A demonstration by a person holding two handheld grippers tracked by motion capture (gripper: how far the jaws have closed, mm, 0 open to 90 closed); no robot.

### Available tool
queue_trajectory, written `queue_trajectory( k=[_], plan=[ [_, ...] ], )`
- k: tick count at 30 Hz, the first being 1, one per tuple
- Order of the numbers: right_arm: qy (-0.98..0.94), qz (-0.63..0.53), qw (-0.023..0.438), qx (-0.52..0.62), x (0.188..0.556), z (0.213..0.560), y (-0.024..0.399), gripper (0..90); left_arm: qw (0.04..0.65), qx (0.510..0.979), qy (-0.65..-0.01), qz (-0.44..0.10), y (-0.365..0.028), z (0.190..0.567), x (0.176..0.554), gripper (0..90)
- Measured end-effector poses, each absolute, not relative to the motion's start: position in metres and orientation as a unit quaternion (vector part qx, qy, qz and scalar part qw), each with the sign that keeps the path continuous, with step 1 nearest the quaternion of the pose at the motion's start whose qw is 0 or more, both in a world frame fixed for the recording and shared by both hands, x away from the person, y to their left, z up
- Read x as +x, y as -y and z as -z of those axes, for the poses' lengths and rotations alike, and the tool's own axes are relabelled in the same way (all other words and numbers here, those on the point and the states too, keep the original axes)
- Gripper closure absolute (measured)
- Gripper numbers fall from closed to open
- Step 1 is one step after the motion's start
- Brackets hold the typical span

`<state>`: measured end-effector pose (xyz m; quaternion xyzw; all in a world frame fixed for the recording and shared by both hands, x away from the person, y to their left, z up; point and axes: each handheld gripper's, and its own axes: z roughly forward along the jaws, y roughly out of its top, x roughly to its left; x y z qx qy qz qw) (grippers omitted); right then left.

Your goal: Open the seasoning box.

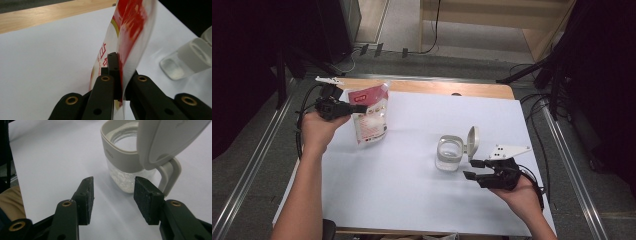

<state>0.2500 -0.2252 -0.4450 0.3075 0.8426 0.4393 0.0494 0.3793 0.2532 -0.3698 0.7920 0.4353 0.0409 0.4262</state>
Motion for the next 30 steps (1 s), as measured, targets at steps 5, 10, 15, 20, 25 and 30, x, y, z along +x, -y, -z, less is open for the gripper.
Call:
queue_trajectory(
  k=[5, 10, 15, 20, 25, 30],
  plan=[
    [-0.842, -0.446, 0.046, 0.301, 0.246, 0.441, 0.220, 52.3, 0.438, 0.793, -0.421, -0.039, -0.247, 0.357, 0.373, 90.0],
    [-0.843, -0.457, 0.042, 0.281, 0.239, 0.432, 0.205, 51.8, 0.449, 0.794, -0.408, -0.033, -0.240, 0.347, 0.367, 90.0],
    [-0.849, -0.453, 0.048, 0.268, 0.236, 0.431, 0.191, 51.9, 0.451, 0.800, -0.395, -0.021, -0.232, 0.340, 0.362, 90.0],
    [-0.846, -0.461, 0.033, 0.266, 0.235, 0.429, 0.176, 50.3, 0.450, 0.807, -0.382, -0.015, -0.222, 0.331, 0.354, 90.0],
    [-0.851, -0.458, 0.026, 0.255, 0.235, 0.430, 0.162, 50.9, 0.452, 0.809, -0.375, -0.013, -0.217, 0.326, 0.348, 90.0],
    [-0.853, -0.455, 0.022, 0.256, 0.237, 0.431, 0.149, 51.0, 0.454, 0.813, -0.364, 0.000, -0.212, 0.323, 0.341, 90.0]
  ],
)
